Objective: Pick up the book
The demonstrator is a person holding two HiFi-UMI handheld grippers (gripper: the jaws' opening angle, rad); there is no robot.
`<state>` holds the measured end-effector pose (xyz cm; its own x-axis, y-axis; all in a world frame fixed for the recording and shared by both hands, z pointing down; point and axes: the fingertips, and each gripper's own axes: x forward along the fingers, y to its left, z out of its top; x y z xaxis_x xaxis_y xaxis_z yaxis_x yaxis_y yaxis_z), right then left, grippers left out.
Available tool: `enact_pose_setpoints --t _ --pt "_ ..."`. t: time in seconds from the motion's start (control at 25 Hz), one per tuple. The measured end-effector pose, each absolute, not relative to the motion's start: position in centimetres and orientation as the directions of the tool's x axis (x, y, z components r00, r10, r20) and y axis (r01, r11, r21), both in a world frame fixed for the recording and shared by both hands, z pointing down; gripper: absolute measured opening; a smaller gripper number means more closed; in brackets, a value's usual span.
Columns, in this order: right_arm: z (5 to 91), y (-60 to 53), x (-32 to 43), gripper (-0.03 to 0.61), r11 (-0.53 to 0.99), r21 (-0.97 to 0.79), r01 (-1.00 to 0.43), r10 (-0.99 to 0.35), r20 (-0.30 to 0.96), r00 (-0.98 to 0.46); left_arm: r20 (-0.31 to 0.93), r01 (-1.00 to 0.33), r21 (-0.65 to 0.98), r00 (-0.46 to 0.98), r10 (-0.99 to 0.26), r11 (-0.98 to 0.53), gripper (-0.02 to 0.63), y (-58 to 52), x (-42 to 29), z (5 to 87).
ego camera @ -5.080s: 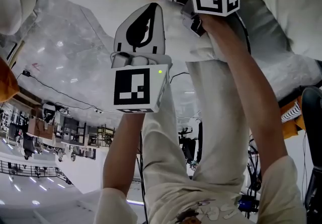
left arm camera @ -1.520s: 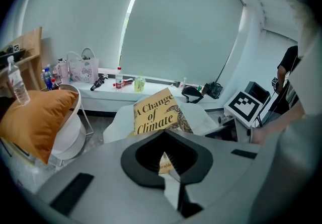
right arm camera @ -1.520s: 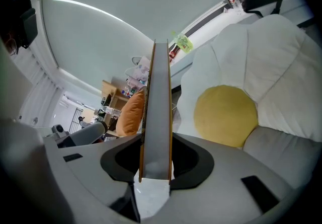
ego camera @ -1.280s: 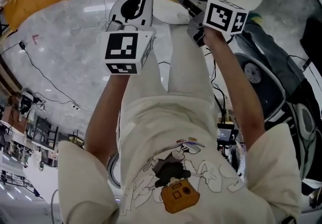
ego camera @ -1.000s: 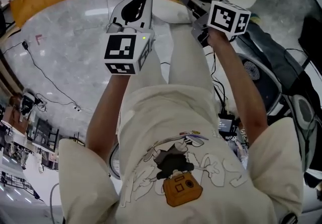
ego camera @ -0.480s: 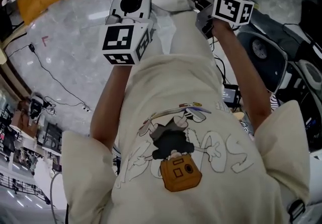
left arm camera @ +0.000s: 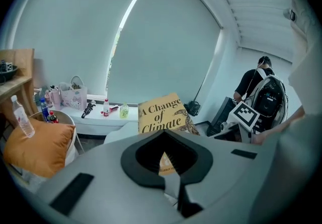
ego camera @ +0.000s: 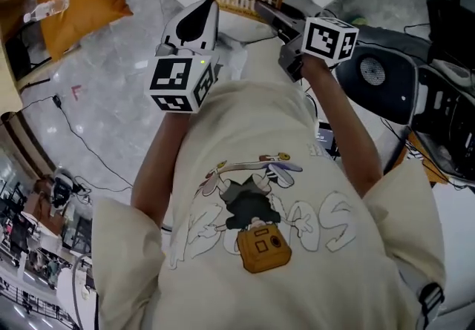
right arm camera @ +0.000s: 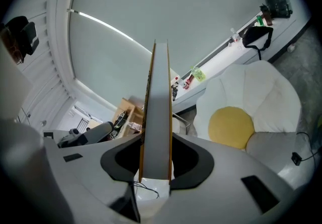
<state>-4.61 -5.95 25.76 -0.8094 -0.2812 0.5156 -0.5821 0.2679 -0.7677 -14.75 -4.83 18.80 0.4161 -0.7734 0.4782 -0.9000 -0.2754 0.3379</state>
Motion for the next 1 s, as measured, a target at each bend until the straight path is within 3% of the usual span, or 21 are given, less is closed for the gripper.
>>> enact_pose_setpoints --t 0.44,1.0 --pt "19.6 -5.4 -6.2 0.158 0.26 -0.772 -0.58 -0.456 0.431 -0.779 0.446 -0.885 0.342 0.448 -0.775 -0.315 0.006 -5.3 -19.1 14.2" --pt "10.9 -4.9 -10.2 0.158 0.415 -0.73 -0.543 -0.581 0.247 -0.776 0.363 -0.855 0.303 0.512 -0.779 -0.421 0.006 -3.5 -21.7 11.2"
